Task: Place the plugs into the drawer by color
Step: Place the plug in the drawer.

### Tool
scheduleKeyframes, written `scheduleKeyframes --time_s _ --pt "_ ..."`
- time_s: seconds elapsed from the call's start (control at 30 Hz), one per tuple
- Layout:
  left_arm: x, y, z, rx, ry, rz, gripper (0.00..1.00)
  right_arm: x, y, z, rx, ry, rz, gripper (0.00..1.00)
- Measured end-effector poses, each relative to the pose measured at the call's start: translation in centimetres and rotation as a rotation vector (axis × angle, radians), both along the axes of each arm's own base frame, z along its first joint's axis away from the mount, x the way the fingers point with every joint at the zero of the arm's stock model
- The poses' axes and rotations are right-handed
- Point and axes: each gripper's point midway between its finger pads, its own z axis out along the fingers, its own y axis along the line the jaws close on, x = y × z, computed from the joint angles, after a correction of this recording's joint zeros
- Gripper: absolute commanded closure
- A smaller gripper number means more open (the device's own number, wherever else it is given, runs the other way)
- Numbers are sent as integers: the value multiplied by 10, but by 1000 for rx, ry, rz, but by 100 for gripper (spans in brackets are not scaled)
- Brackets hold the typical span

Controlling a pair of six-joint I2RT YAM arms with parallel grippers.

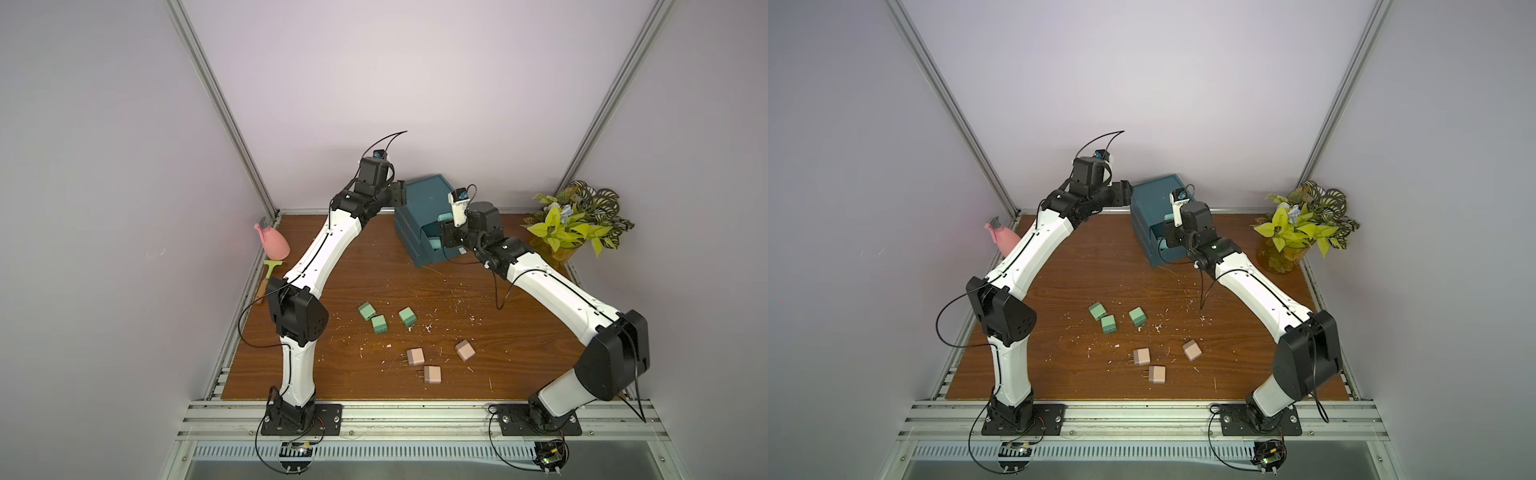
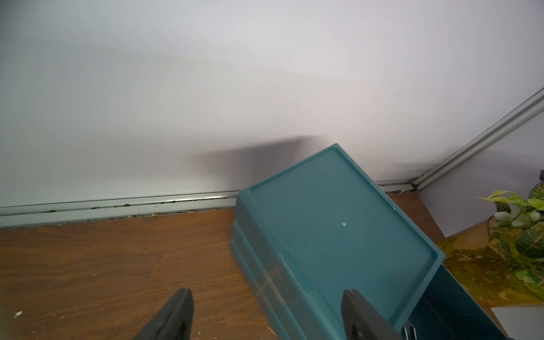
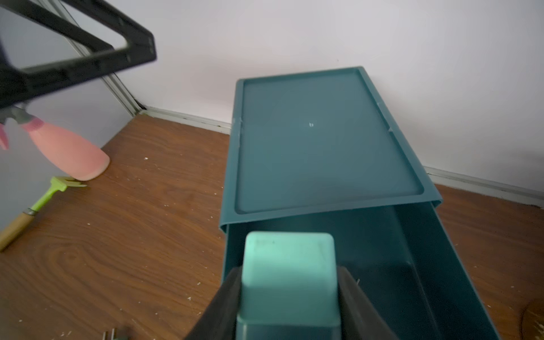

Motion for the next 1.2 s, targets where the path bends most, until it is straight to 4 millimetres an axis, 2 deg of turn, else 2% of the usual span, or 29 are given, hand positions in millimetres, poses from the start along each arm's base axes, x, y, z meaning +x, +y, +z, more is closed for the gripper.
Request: scheduleKeyframes --time_s 0.13,0.23,0.53,0.7,0.8,0.9,1.03,1.13,1.2 --pt "9 -9 -20 6 30 -16 24 14 4 -32 -39 92 16 64" --pt "14 -13 -30 10 44 -24 23 19 5 -46 -64 122 24 61" --pt "24 -22 -35 2 41 -47 22 19 5 -44 -70 120 35 40" --pt "28 -26 -50 6 66 -59 23 18 3 -42 -68 121 43 36" --pt "30 -28 -61 10 85 -64 24 13 0 -29 -56 100 42 36" --pt "32 -31 -70 12 100 -71 25 -6 -11 -2 -23 41 38 36" --pt "32 -34 -77 10 114 -83 26 -45 -33 33 34 -68 25 36" --pt "32 -34 -77 7 115 -87 27 -69 -51 33 52 -116 -1 36" --pt "31 -35 -77 5 115 -90 27 -80 -61 17 46 -115 -20 36"
